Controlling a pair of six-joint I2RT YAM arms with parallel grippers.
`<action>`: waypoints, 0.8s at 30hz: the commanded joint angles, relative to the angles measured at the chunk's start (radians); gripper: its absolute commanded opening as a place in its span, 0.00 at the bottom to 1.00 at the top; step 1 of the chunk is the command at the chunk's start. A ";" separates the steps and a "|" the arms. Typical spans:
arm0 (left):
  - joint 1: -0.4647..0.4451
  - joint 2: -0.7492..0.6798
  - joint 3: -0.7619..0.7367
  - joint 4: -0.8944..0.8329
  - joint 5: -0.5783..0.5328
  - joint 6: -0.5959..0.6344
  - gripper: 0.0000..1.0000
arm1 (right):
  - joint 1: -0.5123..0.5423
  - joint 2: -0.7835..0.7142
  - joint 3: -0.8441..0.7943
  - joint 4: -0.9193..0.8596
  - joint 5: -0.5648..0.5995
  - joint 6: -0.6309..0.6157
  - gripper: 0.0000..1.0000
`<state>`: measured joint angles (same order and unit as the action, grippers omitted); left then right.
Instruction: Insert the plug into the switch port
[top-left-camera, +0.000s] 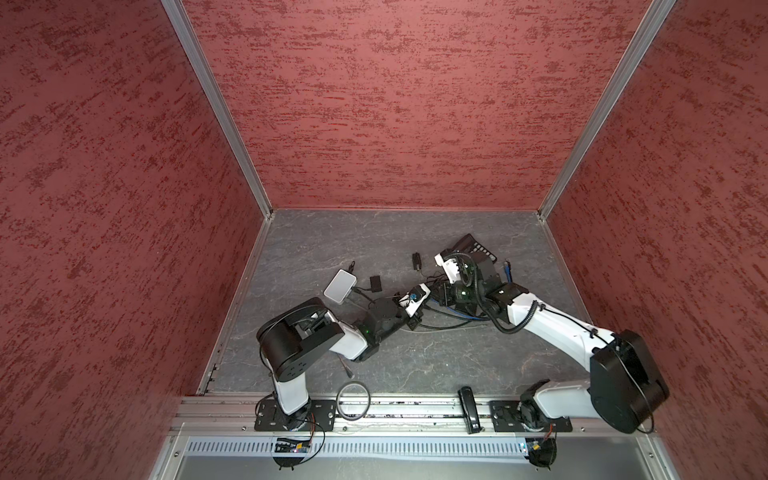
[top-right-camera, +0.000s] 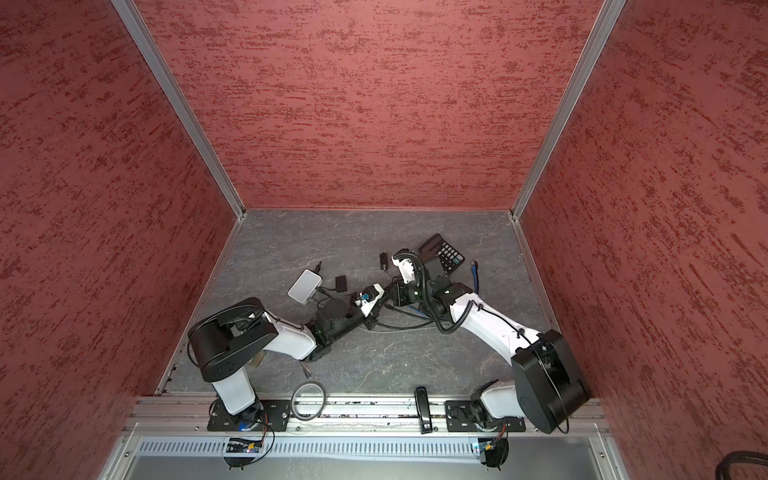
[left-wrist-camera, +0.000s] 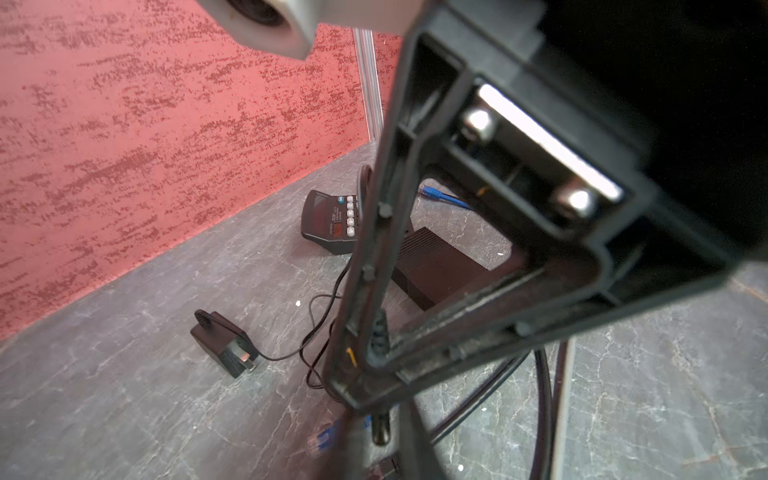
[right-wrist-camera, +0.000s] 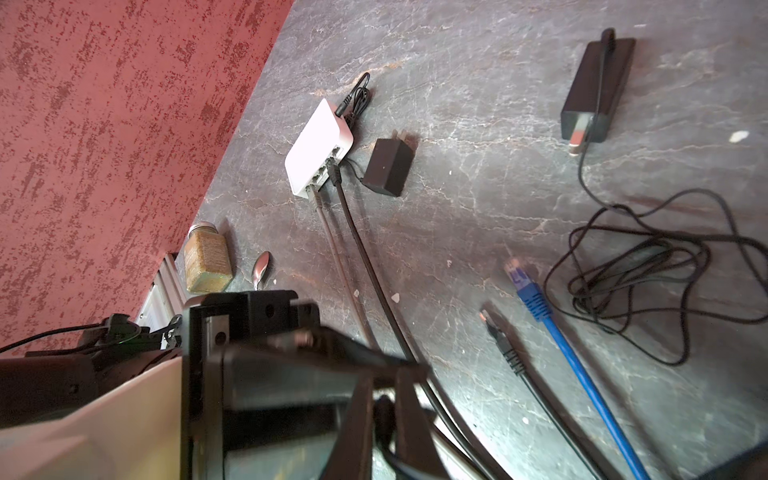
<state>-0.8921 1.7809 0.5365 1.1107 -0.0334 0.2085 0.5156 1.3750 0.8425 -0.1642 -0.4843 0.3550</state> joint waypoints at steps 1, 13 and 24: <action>0.012 -0.017 0.002 -0.076 -0.024 -0.048 0.48 | 0.004 0.015 0.051 0.001 0.064 0.004 0.03; 0.037 -0.201 0.102 -0.569 0.089 -0.182 1.00 | -0.047 0.135 0.214 -0.059 0.179 -0.078 0.03; -0.054 -0.112 0.347 -0.929 -0.016 -0.270 1.00 | -0.161 0.249 0.326 -0.094 0.220 -0.132 0.03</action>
<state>-0.9180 1.6405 0.8330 0.3073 -0.0093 -0.0319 0.3801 1.6089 1.1339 -0.2386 -0.2981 0.2451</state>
